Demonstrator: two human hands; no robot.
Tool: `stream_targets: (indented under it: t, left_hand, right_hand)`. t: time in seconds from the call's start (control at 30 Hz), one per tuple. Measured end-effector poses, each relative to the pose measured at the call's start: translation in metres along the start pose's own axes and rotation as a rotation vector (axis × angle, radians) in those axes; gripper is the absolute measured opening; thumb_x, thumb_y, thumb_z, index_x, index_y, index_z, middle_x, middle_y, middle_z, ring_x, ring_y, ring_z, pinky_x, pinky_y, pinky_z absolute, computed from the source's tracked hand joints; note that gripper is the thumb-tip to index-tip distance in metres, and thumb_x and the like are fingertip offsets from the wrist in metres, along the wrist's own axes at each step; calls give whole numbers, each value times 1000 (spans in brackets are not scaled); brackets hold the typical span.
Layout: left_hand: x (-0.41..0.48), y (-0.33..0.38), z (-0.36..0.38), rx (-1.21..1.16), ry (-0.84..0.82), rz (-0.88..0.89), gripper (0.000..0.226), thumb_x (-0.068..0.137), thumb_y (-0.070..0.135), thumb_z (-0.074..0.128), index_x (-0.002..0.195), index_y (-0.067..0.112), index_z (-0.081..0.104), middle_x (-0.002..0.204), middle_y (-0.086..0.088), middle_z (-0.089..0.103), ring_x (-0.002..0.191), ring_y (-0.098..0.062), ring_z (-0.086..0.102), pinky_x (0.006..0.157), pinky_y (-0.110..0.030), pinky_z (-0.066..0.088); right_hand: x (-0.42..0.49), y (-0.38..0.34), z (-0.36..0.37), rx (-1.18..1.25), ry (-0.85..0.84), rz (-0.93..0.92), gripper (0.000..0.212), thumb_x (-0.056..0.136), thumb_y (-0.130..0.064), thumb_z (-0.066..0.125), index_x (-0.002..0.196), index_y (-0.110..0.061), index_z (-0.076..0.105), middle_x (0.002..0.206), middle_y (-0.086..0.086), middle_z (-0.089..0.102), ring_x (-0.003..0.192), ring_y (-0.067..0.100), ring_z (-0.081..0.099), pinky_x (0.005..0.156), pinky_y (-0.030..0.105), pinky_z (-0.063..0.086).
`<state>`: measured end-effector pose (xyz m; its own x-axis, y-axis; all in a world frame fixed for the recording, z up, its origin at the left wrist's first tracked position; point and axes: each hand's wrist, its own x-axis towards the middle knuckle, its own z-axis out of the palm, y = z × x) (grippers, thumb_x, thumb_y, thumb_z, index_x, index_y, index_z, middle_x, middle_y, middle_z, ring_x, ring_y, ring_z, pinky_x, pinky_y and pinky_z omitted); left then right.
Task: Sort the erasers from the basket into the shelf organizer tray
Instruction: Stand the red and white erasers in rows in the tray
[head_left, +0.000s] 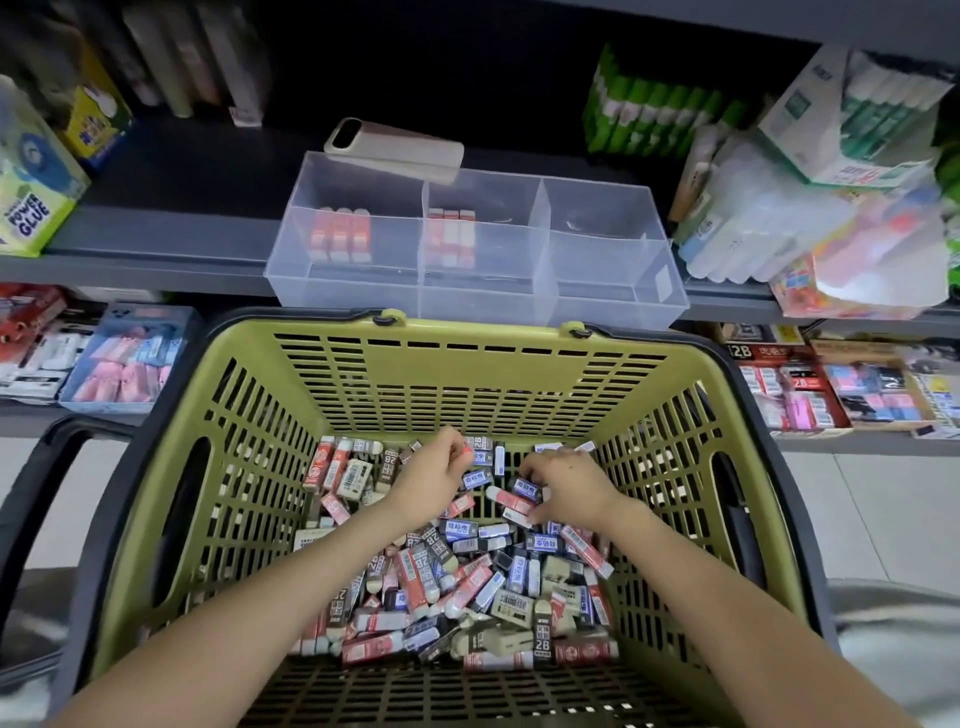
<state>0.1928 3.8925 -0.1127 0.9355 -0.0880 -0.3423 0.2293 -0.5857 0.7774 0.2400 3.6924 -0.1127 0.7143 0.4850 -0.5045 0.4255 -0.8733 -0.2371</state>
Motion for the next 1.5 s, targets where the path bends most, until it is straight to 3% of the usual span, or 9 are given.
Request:
stream_targets:
  t: [0.2, 0.33, 0.5, 0.6, 0.77, 1.03, 1.17, 1.33, 1.5]
  left_hand:
    - [-3, 22, 12, -922, -90, -454, 16, 99, 11, 43, 110, 7, 53, 79, -7, 51, 66, -16, 50, 59, -25, 43]
    - [-3, 36, 16, -1129, -194, -479, 41, 98, 38, 43, 113, 2, 54, 80, -9, 60, 73, -20, 58, 73, -33, 51]
    - [-7, 52, 21, -1141, -430, -419, 61, 87, 58, 44, 117, 6, 56, 86, -9, 63, 69, -20, 62, 58, -28, 50]
    - [-11, 50, 29, -1063, -408, -432, 39, 88, 44, 53, 105, 10, 58, 67, -2, 60, 52, -12, 53, 42, -19, 39]
    - [-11, 36, 27, -1094, -368, -499, 28, 90, 39, 55, 91, 12, 59, 65, -1, 58, 52, -13, 53, 51, -23, 47]
    - [-12, 19, 20, -1117, -293, -549, 50, 79, 47, 67, 106, 7, 55, 86, -10, 67, 79, -23, 67, 80, -37, 57]
    - [-15, 22, 24, -1199, -306, -533, 61, 69, 49, 71, 112, 8, 57, 91, -10, 73, 84, -23, 72, 73, -34, 58]
    - [-14, 22, 25, -1227, -229, -519, 60, 69, 25, 75, 122, 9, 51, 84, -14, 71, 59, -23, 67, 55, -33, 56]
    - [-9, 5, 16, -1299, -82, -599, 50, 75, 11, 71, 121, 8, 51, 74, -9, 62, 48, -15, 55, 38, -20, 43]
  right_hand:
    - [-16, 5, -15, 107, 6, 31, 33, 89, -25, 62, 118, -8, 63, 108, 10, 66, 92, 19, 62, 72, 22, 41]
    - [-27, -16, -34, 714, 301, 116, 18, 77, -29, 75, 91, -18, 75, 76, -7, 67, 51, -7, 55, 50, 6, 41]
    - [-42, -31, -45, 1122, 37, 74, 14, 77, -37, 69, 89, -32, 73, 79, -8, 72, 65, 1, 64, 59, 10, 47]
    - [-47, -12, -42, 873, 88, 186, 22, 82, -39, 67, 99, -26, 70, 91, -5, 71, 77, 6, 63, 65, 14, 48]
    - [-51, 1, -8, -273, -131, 207, 60, 70, -54, 72, 118, -24, 54, 105, -5, 63, 101, 18, 57, 77, 29, 50]
    - [-49, 5, -1, 31, 35, 247, 18, 80, -25, 65, 94, -14, 62, 83, 1, 65, 74, 15, 61, 61, 23, 46]
    - [-45, -30, -11, 816, 119, 301, 13, 77, -18, 74, 82, -16, 62, 72, 2, 68, 54, 10, 60, 52, 26, 51]
    - [-40, -50, -17, 1111, -28, 95, 28, 80, -16, 72, 105, -5, 64, 86, 3, 70, 67, 13, 68, 59, 22, 54]
    - [-26, -16, -9, 261, 275, 340, 40, 87, -22, 63, 126, -12, 56, 112, 4, 62, 94, 18, 60, 82, 33, 52]
